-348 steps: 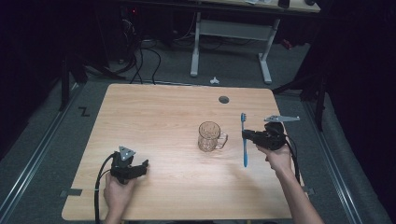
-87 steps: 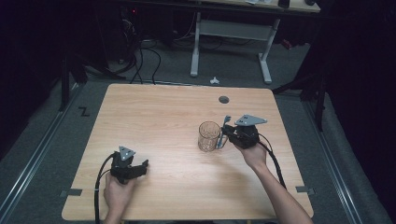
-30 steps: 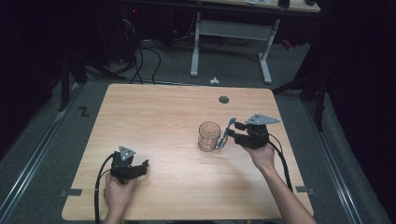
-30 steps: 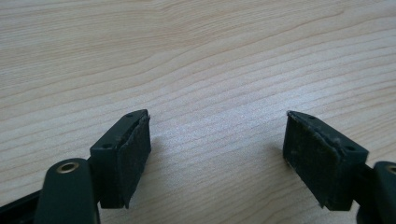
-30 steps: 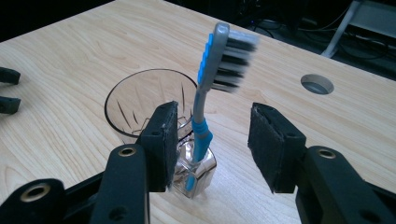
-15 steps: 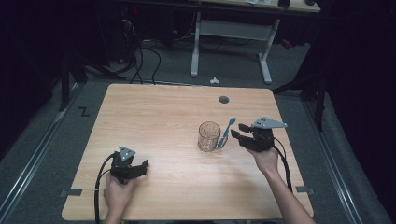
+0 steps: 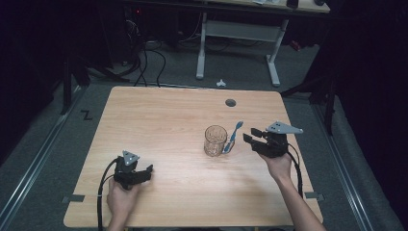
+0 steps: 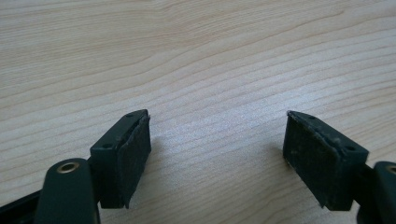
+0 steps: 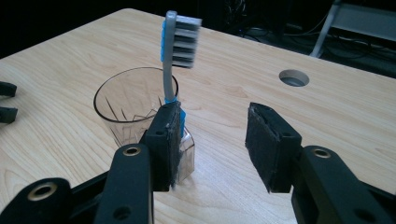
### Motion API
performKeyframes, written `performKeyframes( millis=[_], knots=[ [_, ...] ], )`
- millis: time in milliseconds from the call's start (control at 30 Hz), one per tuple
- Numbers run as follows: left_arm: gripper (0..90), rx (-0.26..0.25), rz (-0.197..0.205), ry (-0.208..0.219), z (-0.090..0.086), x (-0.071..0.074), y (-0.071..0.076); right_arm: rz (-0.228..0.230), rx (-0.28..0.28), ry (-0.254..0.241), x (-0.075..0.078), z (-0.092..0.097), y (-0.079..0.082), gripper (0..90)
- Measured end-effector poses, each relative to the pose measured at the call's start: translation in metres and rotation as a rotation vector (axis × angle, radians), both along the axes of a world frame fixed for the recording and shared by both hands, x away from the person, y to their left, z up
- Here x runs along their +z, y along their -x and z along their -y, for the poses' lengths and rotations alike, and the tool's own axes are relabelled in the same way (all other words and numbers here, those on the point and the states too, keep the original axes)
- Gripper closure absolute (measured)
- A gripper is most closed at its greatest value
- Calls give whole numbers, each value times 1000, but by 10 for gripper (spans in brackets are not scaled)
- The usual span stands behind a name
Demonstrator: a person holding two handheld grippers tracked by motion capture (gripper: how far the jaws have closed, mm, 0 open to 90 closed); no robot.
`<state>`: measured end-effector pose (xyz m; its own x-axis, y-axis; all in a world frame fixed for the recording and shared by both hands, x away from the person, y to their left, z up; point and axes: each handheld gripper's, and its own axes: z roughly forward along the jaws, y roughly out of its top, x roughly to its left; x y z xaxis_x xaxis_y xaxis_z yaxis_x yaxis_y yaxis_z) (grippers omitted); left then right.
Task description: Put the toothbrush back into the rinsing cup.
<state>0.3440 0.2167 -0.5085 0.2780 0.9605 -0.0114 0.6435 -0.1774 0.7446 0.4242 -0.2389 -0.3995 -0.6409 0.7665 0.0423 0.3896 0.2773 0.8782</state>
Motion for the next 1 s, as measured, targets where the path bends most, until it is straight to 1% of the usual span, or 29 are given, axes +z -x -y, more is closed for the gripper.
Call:
performKeyframes(
  millis=[633, 700, 800, 1000],
  knots=[
    [237, 0, 0, 0, 0, 0, 0, 12, -18, -19, 4, 12, 5, 563],
    [238, 0, 0, 0, 0, 0, 0, 16, -22, -24, 4, 14, 6, 564],
    [238, 0, 0, 0, 0, 0, 0, 9, -34, -39, 2, 18, 7, 566],
    [237, 0, 0, 0, 0, 0, 0, 10, -48, -48, 0, 25, 8, 566]
  ],
)
